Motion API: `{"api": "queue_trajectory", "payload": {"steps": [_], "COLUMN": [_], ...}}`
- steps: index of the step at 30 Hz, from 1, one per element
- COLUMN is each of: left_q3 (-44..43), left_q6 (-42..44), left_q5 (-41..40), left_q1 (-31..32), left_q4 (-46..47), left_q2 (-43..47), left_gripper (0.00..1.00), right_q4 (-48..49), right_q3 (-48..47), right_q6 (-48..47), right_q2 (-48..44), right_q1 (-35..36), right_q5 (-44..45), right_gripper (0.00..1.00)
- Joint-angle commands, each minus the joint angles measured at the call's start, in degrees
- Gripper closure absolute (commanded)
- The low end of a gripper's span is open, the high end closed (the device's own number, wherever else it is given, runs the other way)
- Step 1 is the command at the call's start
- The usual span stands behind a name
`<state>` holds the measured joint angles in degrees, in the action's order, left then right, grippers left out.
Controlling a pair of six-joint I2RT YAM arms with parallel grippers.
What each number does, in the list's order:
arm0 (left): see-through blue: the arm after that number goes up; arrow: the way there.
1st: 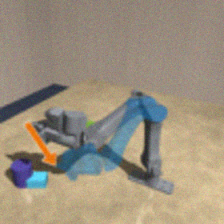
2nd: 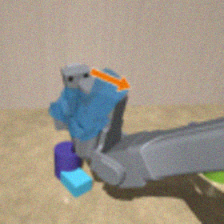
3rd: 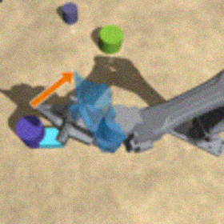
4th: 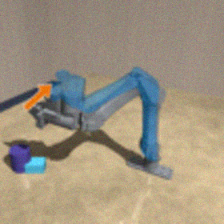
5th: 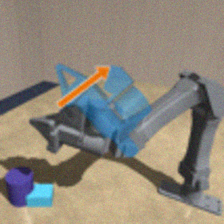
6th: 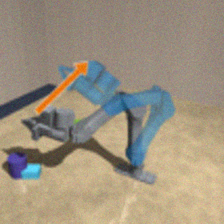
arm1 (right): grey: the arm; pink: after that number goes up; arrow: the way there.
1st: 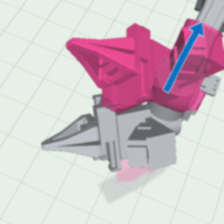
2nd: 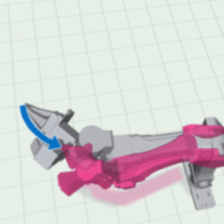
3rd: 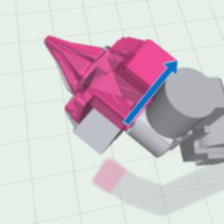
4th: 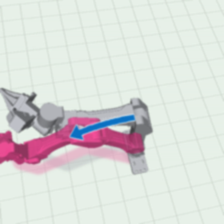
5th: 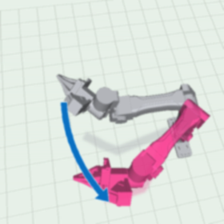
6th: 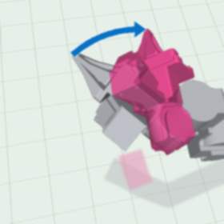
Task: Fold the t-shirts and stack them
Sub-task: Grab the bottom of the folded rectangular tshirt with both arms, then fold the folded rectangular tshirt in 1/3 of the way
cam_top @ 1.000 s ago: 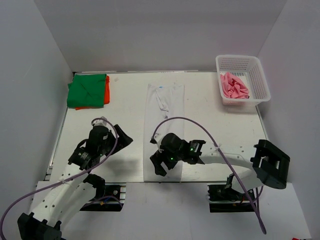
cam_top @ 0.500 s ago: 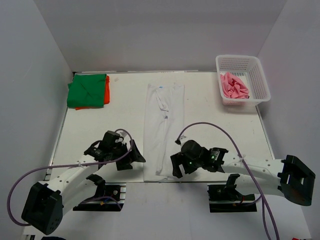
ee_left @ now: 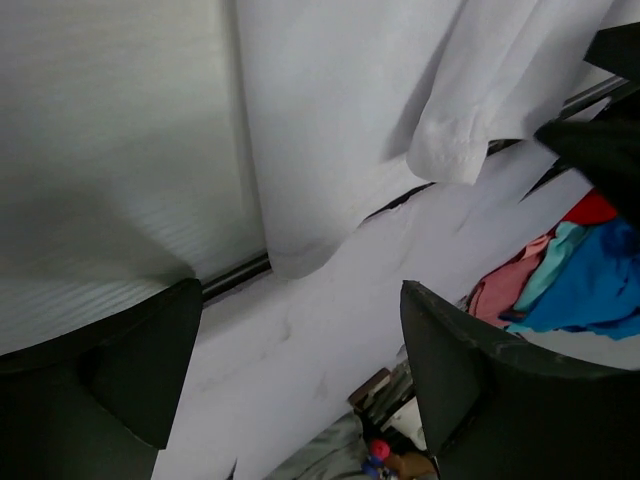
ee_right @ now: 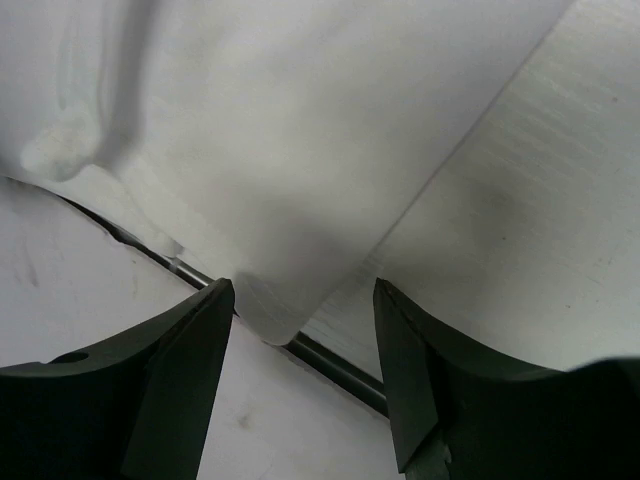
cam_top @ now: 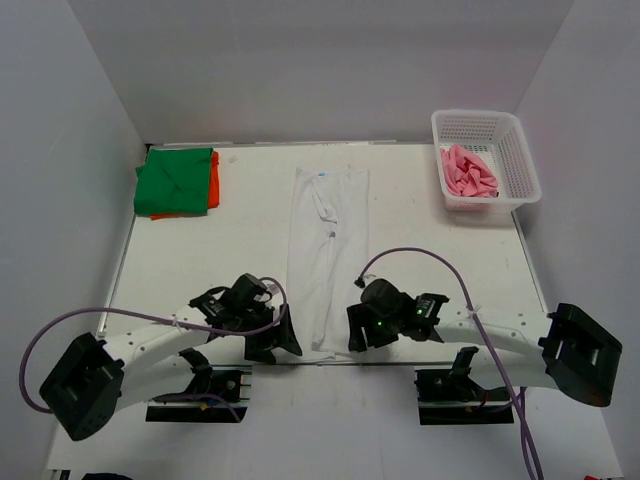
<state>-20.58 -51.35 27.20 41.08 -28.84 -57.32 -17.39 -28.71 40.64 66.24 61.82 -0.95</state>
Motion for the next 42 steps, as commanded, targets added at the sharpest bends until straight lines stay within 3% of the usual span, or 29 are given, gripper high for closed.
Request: {"api": "queue_trajectory", "payload": {"steps": [1,6,10,13,16,17,26,35,42], "left_q3": [-2.8,-4.6,-3.9,-3.3,-3.9,-3.9,-5.1,-10.3,-19.3], "left_q6": [-1.0,-2.7,-5.3,-6.7,-7.7,-7.7,-9.5,-8.9,-7.1], "left_q5": [-5.1,-10.1,-13.1,-14.1,-15.7,-16.3,-18.9,-18.9,-30.6], "left_q1": [4.2,9.0,10.4,11.6,12.6,13.1,14.8,17.9,18.4], "left_q4": [-1.4,-2.4,-0.4,0.6,0.1,0.1,-4.9,-1.6,-3.4], "left_q2": [-4.3,-8.7,-9.2,-9.7,-9.7,-9.7,-5.1,-7.1,-8.1], "left_gripper": [0.11,0.26,0.41,0.67,0.96,1.00,1.00,1.00,1.00], "right_q4": [-0.9,-1.0,0.5,0.6,-2.2,-3.0,-9.8,-9.2,-16.3], "right_q3": [-1.5,0.0,1.6,1.5,1.6,1.6,3.9,1.1,-9.7], "right_q6": [1.3,2.5,2.9,2.3,3.6,4.3,8.0,3.5,2.4], "right_q2": [1.2,1.7,1.2,1.3,0.1,-0.4,-11.2,-6.9,-4.8], "right_q1": [-0.3,-0.3,-0.4,-0.4,-0.3,-0.2,0.1,0.2,-0.1], "right_q5": [-0.2,-2.4,-2.4,-3.2,-2.7,-1.7,-3.2,-0.5,14.0], "right_gripper": [0.38,0.54,0.74,1.00,1.00,1.00,1.00,1.00,1.00]}}
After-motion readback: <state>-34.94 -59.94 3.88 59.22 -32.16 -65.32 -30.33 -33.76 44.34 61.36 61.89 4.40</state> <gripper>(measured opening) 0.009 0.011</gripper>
